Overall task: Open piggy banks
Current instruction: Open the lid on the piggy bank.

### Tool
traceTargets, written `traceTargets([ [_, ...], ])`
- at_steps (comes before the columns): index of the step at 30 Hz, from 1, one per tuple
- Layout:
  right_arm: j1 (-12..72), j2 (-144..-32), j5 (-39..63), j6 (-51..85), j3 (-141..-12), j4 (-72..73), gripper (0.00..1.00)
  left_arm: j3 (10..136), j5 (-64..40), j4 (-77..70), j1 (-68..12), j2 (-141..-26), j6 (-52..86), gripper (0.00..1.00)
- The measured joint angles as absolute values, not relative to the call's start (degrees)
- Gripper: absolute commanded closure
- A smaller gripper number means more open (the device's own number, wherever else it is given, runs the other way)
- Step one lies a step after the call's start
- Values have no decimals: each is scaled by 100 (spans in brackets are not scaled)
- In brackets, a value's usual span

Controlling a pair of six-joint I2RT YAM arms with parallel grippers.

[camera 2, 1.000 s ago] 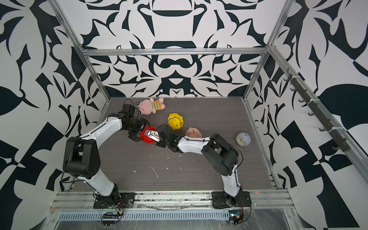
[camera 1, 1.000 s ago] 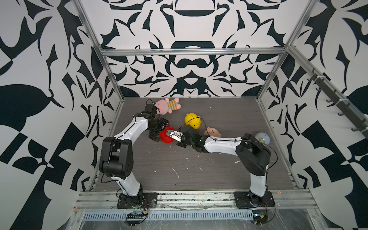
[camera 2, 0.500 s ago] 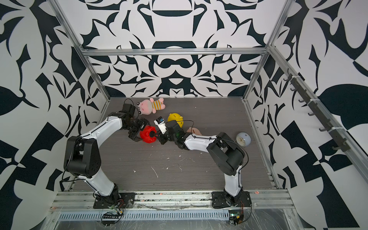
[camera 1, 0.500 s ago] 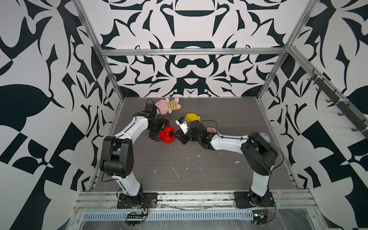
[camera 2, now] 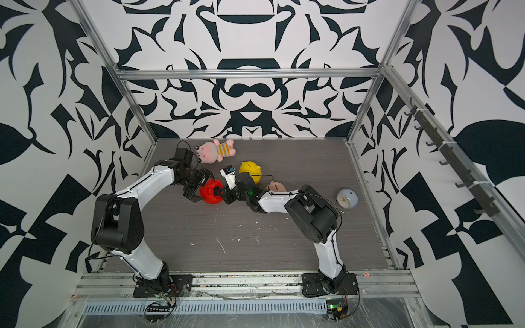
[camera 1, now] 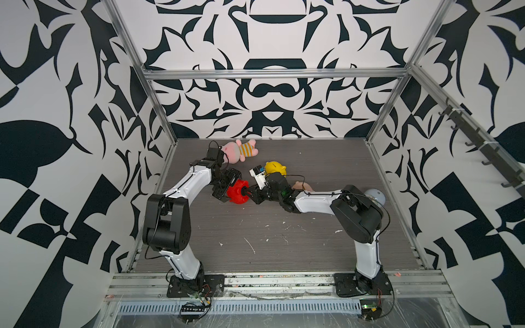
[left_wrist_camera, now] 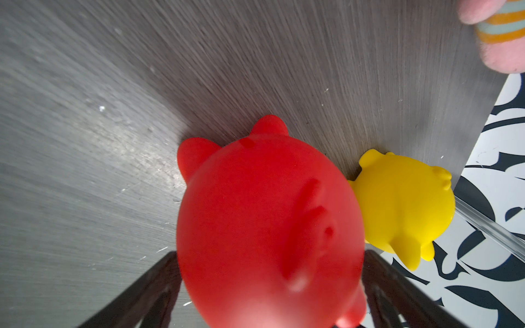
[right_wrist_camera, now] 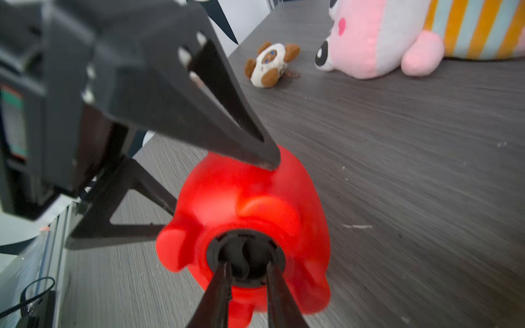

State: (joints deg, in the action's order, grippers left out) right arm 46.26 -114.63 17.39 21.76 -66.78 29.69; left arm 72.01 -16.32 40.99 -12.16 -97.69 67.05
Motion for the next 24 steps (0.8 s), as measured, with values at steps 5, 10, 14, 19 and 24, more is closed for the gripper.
traceTargets([
  [5,4626,-11587,1780,2213,-6796,3033,78,7201,-1632,4099,-1216,-9769,6713,0],
  [10,4652,-11598,1721,2088,-6858,2939,78,7201,-1627,4095,-1212,-9769,6731,0],
  [14,4737,-11598,1492,1859,-6930,2801,78,7201,-1610,4086,-1201,-9769,6748,0],
  [19,4864,-11649,1205,1575,-6932,2738,77,7201,-1605,4084,-1199,-9769,6740,0],
  [24,4886,-11660,1125,1391,-6943,2742,77,7201,-1603,4080,-1199,-9769,6740,0],
])
